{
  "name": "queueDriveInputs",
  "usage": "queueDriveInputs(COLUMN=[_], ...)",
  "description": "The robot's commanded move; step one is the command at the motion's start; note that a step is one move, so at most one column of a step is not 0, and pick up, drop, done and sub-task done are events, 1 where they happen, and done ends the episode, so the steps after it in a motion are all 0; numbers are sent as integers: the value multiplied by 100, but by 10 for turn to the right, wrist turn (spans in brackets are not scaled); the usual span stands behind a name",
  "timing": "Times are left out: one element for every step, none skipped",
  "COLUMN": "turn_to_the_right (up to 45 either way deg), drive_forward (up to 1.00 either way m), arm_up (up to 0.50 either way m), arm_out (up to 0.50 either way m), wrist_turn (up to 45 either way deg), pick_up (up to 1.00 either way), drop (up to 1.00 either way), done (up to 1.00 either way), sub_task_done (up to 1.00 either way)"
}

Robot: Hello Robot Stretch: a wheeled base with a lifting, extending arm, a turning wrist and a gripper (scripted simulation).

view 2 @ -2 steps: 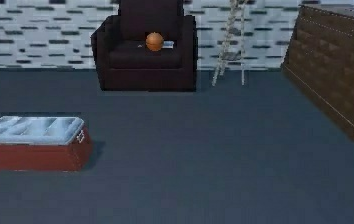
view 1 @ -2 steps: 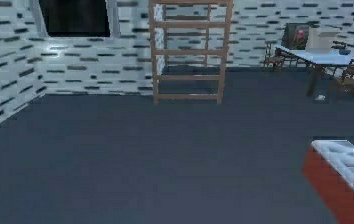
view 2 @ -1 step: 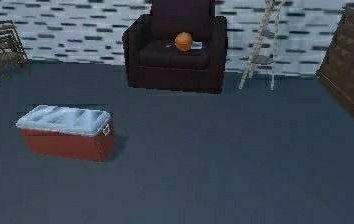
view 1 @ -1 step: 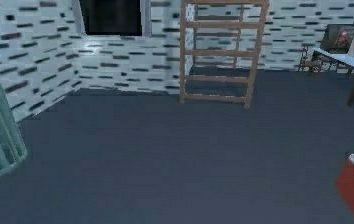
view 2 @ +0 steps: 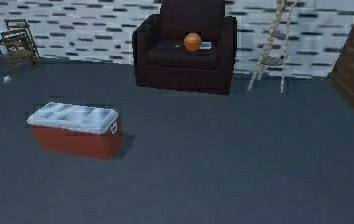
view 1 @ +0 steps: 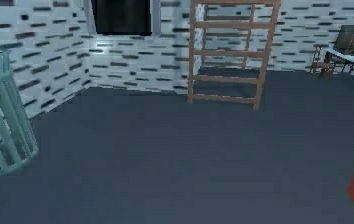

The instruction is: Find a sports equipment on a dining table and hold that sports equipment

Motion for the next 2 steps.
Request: queueDriveInputs(turn_to_the_right=[150,0], drive_forward=[0,55], arm_up=[0,0], arm_out=[0,0], wrist_turn=[0,0], pick_up=[0,0], drop=[0,0], done=[0,0], sub_task_done=[0,0])
